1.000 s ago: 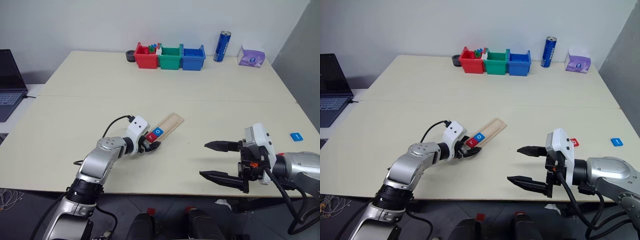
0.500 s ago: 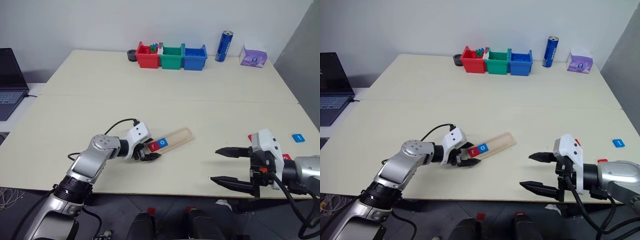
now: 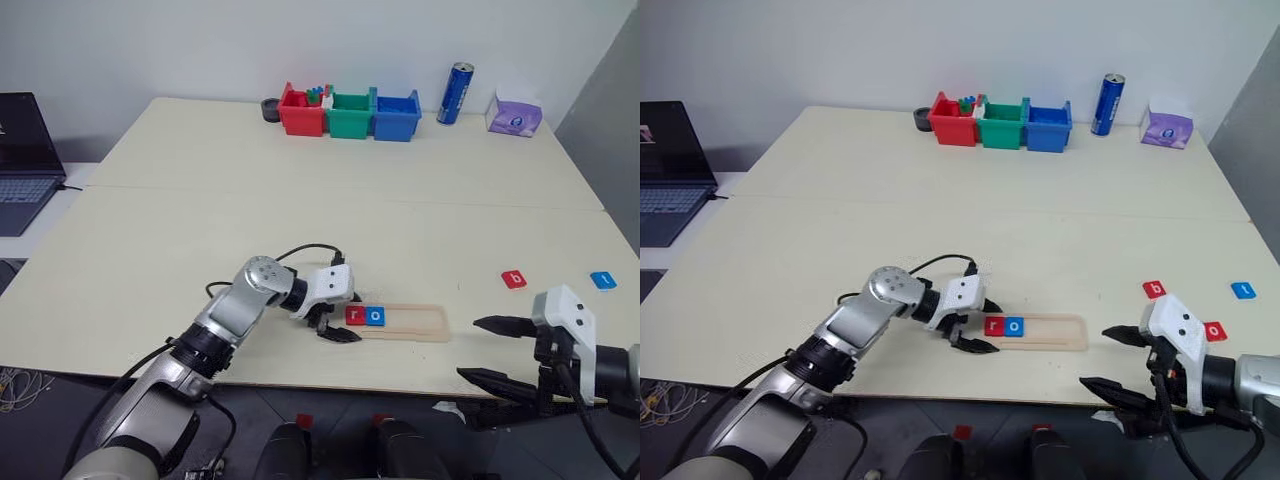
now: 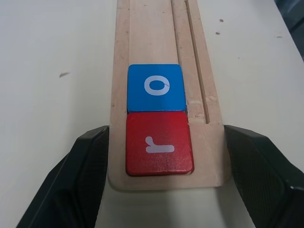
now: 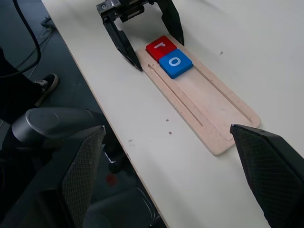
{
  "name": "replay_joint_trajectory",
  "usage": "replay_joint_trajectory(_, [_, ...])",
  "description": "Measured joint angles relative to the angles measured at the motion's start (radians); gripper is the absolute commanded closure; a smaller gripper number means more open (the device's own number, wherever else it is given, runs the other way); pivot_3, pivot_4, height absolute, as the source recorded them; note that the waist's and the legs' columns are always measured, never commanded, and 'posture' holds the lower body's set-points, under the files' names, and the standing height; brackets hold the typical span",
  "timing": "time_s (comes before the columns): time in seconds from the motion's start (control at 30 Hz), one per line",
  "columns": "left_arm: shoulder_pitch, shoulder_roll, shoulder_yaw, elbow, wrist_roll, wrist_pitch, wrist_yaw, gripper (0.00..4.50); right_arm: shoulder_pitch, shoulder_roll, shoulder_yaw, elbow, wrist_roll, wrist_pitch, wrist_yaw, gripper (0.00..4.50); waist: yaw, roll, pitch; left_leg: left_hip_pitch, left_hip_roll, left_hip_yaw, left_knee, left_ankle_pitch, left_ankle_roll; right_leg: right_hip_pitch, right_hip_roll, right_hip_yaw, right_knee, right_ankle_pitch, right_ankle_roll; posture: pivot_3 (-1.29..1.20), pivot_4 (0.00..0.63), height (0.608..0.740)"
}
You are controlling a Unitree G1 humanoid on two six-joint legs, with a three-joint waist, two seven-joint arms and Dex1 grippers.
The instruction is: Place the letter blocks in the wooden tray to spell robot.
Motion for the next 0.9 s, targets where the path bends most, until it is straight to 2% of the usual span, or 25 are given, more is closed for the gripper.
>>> replay_joint_trajectory(0.3, [-0.031, -0.081, -0.008, 0.064, 0.037, -0.033, -0.011, 1.11, 0.044, 0.007, -0.044, -0.009, -0.009, 0.002, 0.002, 0.00, 0.002, 0.000, 0.000, 0.000, 0.000, 0.000, 0.000, 0.000, 0.000, 0.000, 0.000, 0.000, 0.000, 0.000, 0.001, 0.00, 0.150, 0.740])
replay_joint_trajectory(0.67, [-0.032, -0.122, -0.005, 0.067, 0.058, -0.006, 0.028, 1.11, 0.044, 0.012, -0.045, -0.019, -0.011, 0.002, 0.000, 0.00, 0.002, 0.000, 0.000, 0.000, 0.000, 0.000, 0.001, 0.000, 0.000, 0.000, 0.000, 0.000, 0.001, 0.000, 0.001, 0.00, 0.150, 0.740])
replay_joint_trajectory(0.77, [-0.035, -0.121, -0.006, 0.069, 0.060, -0.009, 0.020, 0.11, 0.042, 0.012, -0.043, -0.020, -0.022, 0.002, 0.000, 0.00, 0.001, 0.000, 0.000, 0.000, 0.000, 0.000, 0.000, 0.000, 0.000, 0.000, 0.000, 0.000, 0.001, 0.000, 0.001, 0.00, 0.150, 0.740])
replay_joint_trajectory(0.9, [-0.035, -0.122, -0.006, 0.069, 0.061, -0.015, 0.007, 0.02, 0.036, 0.012, -0.036, -0.020, -0.033, 0.001, 0.001, 0.00, 0.000, 0.000, 0.000, 0.000, 0.000, 0.000, 0.000, 0.000, 0.000, 0.000, 0.000, 0.000, 0.001, 0.000, 0.001, 0.00, 0.150, 0.740])
